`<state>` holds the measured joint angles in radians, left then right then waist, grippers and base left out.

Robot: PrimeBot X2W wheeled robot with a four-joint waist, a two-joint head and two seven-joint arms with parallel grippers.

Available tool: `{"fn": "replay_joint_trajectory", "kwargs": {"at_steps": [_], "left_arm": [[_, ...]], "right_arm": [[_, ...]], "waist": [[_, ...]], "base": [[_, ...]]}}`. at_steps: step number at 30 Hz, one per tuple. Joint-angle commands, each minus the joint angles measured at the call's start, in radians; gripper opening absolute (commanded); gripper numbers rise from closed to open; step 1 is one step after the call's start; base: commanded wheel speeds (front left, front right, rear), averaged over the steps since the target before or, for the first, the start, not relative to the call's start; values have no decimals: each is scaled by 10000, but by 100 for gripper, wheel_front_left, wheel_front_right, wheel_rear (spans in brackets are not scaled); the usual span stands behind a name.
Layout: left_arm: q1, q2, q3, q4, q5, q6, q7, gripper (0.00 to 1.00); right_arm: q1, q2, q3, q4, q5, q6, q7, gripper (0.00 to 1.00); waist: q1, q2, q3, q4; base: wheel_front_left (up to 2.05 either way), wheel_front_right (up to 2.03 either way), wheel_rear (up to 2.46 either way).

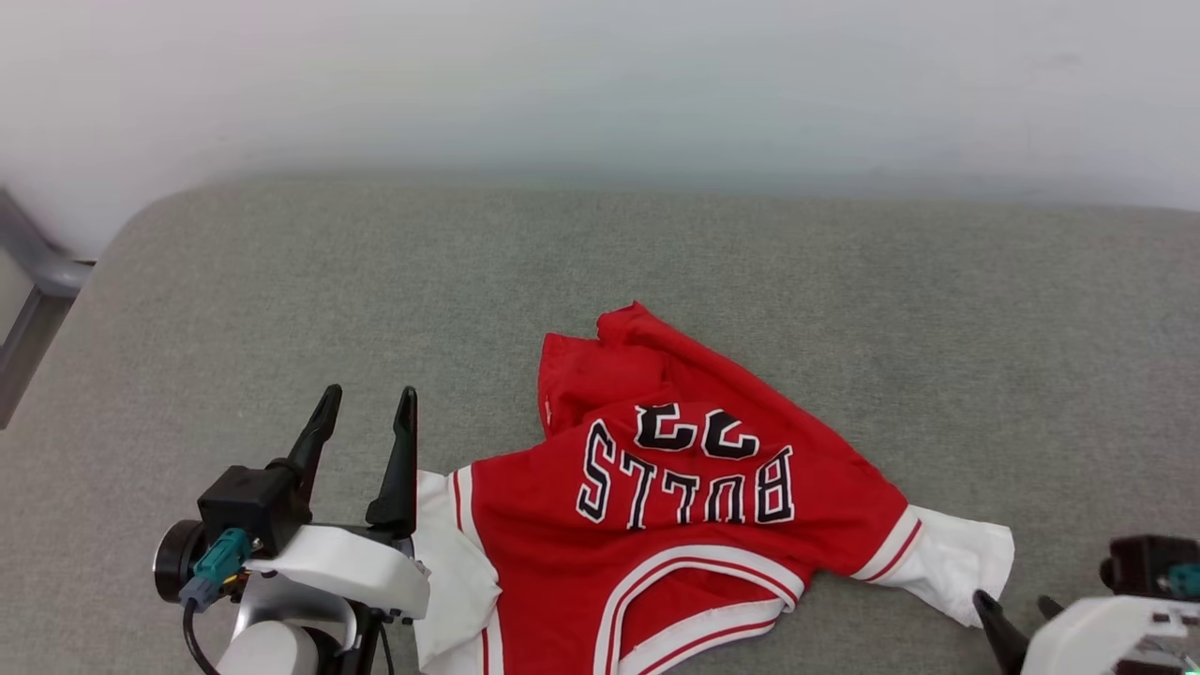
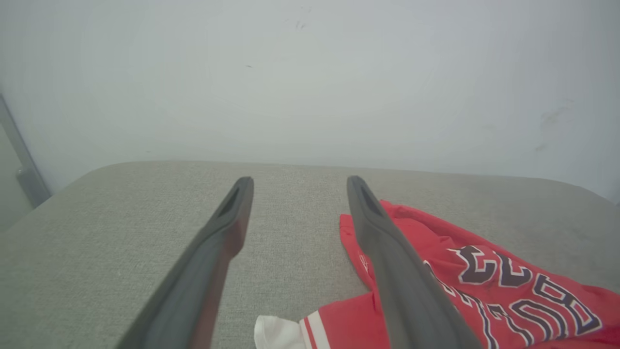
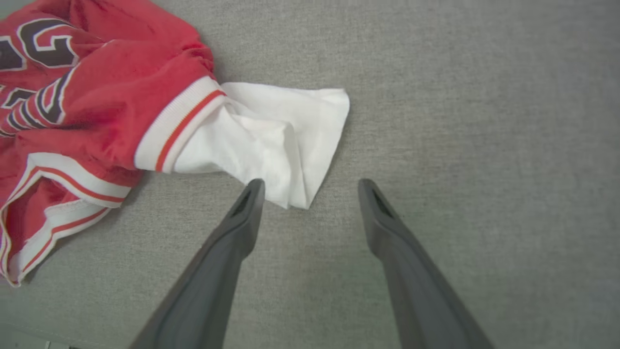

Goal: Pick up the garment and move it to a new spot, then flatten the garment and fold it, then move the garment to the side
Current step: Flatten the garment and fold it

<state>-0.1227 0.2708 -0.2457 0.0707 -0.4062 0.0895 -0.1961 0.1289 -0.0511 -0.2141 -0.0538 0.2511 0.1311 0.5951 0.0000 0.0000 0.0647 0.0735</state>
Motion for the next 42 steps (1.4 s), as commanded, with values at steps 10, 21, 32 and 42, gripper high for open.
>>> {"fn": "replay_joint_trajectory", "kwargs": {"at_steps": [10,21,32,42], "left_arm": [[-41,-130,-250,-671,69,84,29,100],[325,199,-152,-354,-591,-31,1085,100],[1702,1620,-733,-1224,-2317,-21,6750,100],[998,1442,-1198,579,-2558,-449,7394,100]], "right_arm": [[-1392,-476,803,2439,162,-7,1411,100],[-1286,-459,860,2370,697,2,1665,0],[-752,-313,685,577,598,-7,1616,0],[-787,-124,1074,292,647,-7,1573,0]], "waist": [[0,0,913,538],[0,0,749,365],[0,0,315,14],[0,0,706,-456]], "base": [[0,0,0],[0,0,0],[0,0,0],[0,0,0]]}}
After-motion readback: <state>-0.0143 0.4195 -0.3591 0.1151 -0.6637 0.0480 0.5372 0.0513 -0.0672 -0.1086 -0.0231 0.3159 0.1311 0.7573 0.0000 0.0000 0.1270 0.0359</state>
